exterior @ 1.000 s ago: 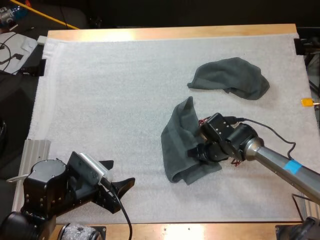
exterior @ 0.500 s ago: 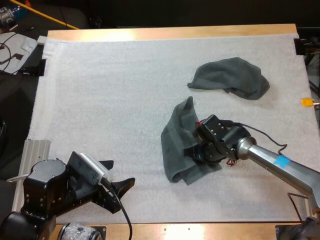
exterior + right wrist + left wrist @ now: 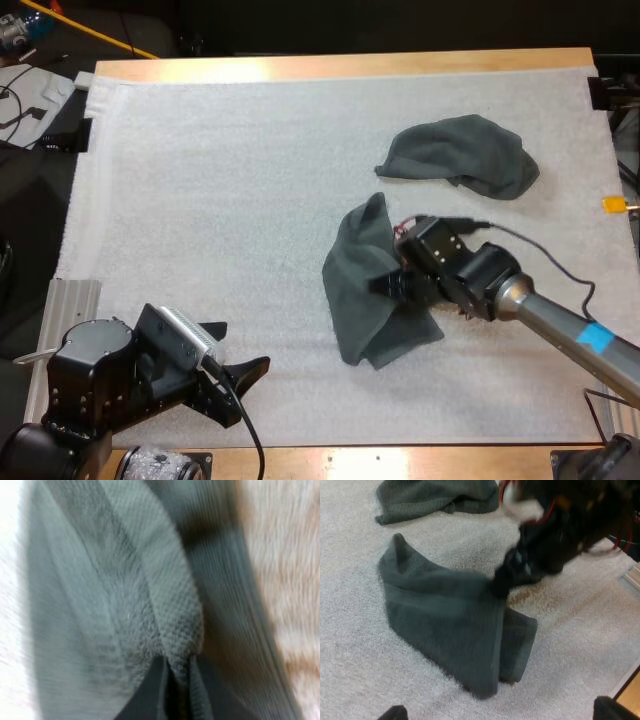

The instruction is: Pick towel from pile, fold and stack

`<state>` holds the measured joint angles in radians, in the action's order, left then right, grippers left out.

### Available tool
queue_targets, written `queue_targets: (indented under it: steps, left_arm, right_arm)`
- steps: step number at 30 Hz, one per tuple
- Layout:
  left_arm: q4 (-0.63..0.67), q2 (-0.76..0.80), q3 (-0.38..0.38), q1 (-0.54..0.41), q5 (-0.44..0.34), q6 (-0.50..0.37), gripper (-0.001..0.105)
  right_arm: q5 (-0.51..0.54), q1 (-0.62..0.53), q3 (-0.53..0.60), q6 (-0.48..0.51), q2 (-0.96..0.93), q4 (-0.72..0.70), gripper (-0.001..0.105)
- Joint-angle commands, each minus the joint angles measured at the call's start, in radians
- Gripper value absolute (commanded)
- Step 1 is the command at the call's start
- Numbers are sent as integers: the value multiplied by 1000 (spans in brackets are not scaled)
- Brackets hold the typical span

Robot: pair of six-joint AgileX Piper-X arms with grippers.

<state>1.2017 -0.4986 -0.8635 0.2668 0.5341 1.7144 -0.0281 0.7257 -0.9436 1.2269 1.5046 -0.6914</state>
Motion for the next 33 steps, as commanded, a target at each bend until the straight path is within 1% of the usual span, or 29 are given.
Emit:
queue_targets:
  steps: [1, 6, 11, 13, 14, 19, 24, 27, 28, 29, 30, 33]
  left_arm:
    - [0, -1, -6, 3, 5, -4, 69]
    - [0, -1, -6, 2, 2, -4, 69]
    - [-1, -1, -6, 3, 0, -4, 69]
    - [-4, -3, -6, 6, 6, 3, 69]
    - [-4, -2, -7, 6, 7, 3, 70]
    - [-8, -3, -8, 5, 4, 4, 69]
    - [-5, -4, -8, 5, 7, 1, 70]
    - [-4, -3, -8, 5, 6, 2, 70]
    - [-5, -2, -8, 5, 6, 2, 70]
    - [-7, -3, -7, 6, 6, 2, 69]
    - [-6, -3, -7, 6, 7, 2, 69]
    - [-7, -1, -9, 5, 8, 2, 69]
  right_arm:
    - [49, 1, -75, 31, -51, 9, 0]
    - [50, 10, -180, 26, -60, 38, 0]
    - [36, 43, -228, -7, -37, 81, 0]
    - [56, 25, -236, 27, -54, 61, 0]
    - [57, 24, -285, 42, -52, 78, 0]
    - [22, 37, -397, 41, -21, 155, 0]
    - [-33, 83, -427, -10, 31, 249, 0]
    - [-67, 106, -432, -36, 64, 263, 1]
    - [-77, 110, -435, -41, 71, 266, 4]
    - [-88, 114, -440, -44, 77, 266, 9]
    - [-102, 115, -446, -46, 81, 264, 18]
    - [-153, 113, -462, -35, 84, 250, 54]
